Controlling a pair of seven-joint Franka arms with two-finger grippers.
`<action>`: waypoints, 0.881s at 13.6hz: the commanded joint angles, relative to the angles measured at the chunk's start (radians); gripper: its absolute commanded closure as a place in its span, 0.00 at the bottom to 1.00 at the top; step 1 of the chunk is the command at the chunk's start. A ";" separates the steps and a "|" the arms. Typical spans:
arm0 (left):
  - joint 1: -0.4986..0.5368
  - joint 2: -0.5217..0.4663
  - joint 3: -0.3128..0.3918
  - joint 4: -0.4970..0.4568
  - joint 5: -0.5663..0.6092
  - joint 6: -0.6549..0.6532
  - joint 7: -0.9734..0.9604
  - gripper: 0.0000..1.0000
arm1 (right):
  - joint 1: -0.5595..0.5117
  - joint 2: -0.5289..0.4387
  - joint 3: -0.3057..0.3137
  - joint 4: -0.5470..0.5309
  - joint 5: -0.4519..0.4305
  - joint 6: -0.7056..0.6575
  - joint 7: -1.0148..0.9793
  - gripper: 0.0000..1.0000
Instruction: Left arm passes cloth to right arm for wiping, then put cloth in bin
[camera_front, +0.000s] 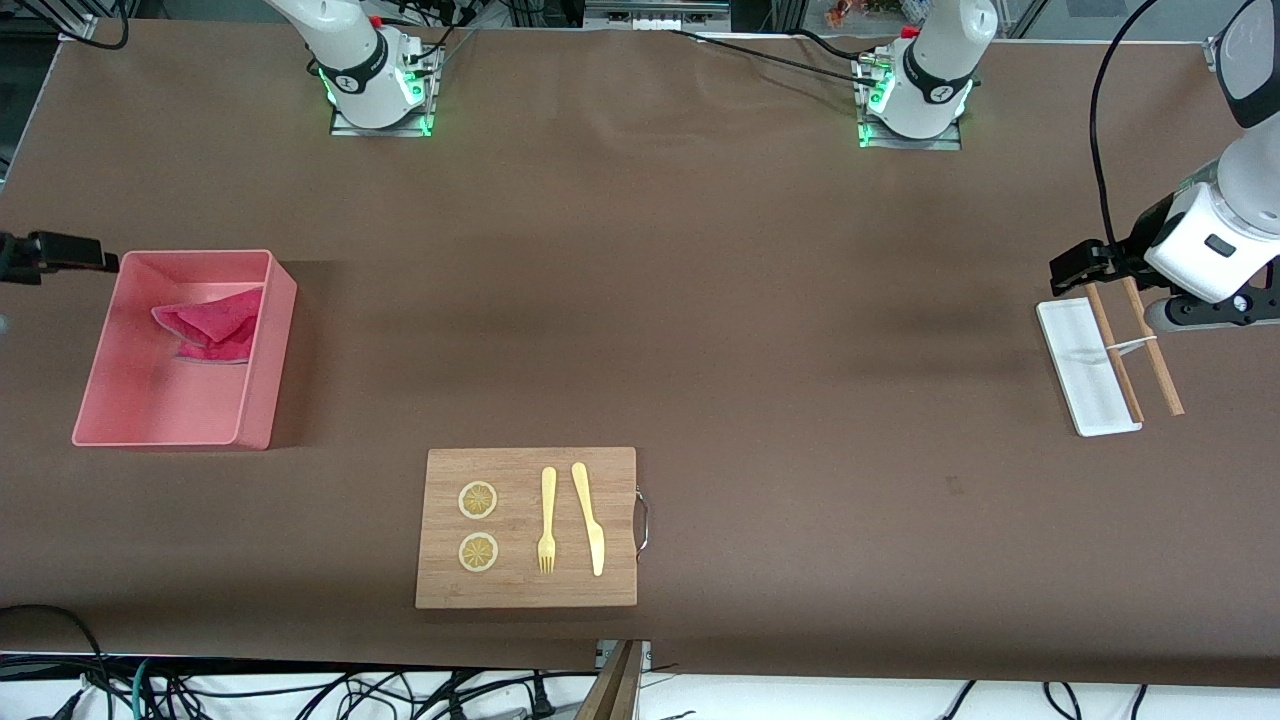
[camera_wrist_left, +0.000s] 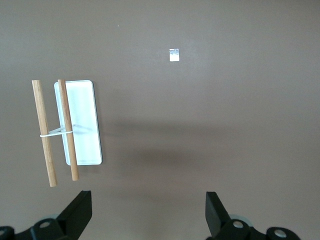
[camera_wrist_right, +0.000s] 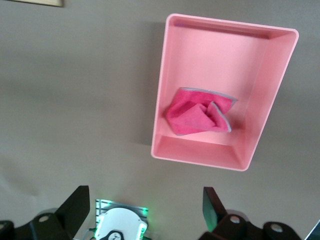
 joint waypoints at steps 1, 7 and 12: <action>-0.003 0.013 0.000 0.031 0.020 -0.024 0.016 0.00 | -0.051 -0.130 0.128 -0.103 -0.047 -0.017 0.054 0.00; -0.005 0.013 0.000 0.031 0.020 -0.024 0.016 0.00 | -0.091 -0.186 0.176 -0.106 -0.084 0.042 0.053 0.00; -0.003 0.013 0.000 0.031 0.020 -0.024 0.016 0.00 | -0.121 -0.219 0.202 -0.157 -0.092 0.050 0.030 0.00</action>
